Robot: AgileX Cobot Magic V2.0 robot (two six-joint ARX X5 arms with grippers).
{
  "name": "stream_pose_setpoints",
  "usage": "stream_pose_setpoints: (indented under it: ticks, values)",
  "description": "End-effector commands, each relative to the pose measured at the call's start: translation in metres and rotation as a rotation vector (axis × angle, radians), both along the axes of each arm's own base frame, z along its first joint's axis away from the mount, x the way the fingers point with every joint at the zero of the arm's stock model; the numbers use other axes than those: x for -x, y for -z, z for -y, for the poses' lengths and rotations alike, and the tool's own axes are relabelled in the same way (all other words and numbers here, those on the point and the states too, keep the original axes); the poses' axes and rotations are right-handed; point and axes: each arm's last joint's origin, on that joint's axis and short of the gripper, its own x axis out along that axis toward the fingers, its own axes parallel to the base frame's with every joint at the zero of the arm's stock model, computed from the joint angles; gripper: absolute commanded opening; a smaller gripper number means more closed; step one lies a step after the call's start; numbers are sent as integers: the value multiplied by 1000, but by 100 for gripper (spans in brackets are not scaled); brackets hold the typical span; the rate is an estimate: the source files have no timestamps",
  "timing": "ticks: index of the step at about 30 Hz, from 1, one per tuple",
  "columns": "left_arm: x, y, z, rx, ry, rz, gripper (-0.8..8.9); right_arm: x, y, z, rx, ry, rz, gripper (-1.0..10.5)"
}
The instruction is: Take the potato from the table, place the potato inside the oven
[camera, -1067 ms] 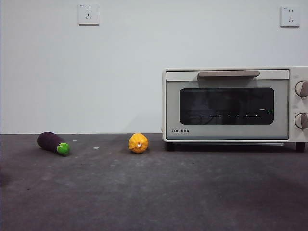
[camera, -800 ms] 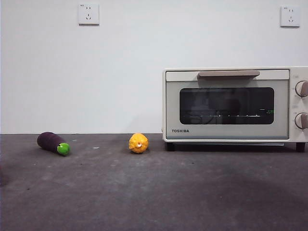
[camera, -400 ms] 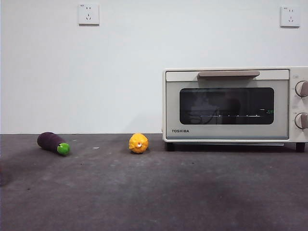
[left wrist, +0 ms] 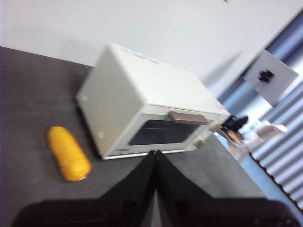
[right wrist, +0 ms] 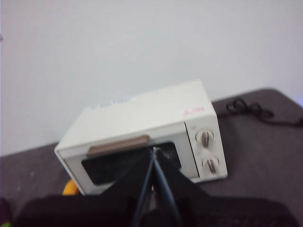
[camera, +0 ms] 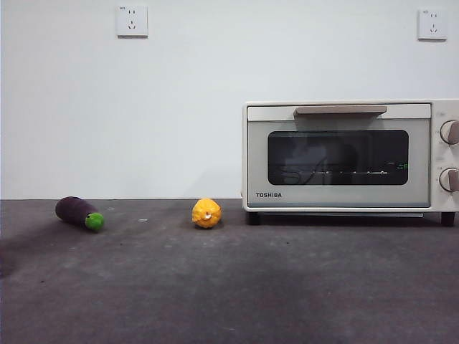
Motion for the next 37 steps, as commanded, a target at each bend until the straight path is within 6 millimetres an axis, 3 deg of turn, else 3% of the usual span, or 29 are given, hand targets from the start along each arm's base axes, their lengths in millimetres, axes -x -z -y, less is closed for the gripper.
stream_pose_setpoints:
  ticks: [1, 10, 23, 31, 37]
  values:
    - [-21, -5, 18, 3, 71, -20, -5, -7, -6, 0, 3, -5, -49, 2]
    - [-86, -21, 91, -84, 282, -103, -5, -26, -27, -1, 67, -103, -118, 1]
    - [-157, -43, 191, -172, 462, -92, -5, -24, -39, -5, 125, -263, -97, -1]
    - [-183, -35, 236, -211, 523, -41, -5, -28, -45, -7, 113, -322, -161, -1]
    - [-181, -17, 261, -492, 427, 155, -6, -37, -47, -8, 89, -397, -186, -1]
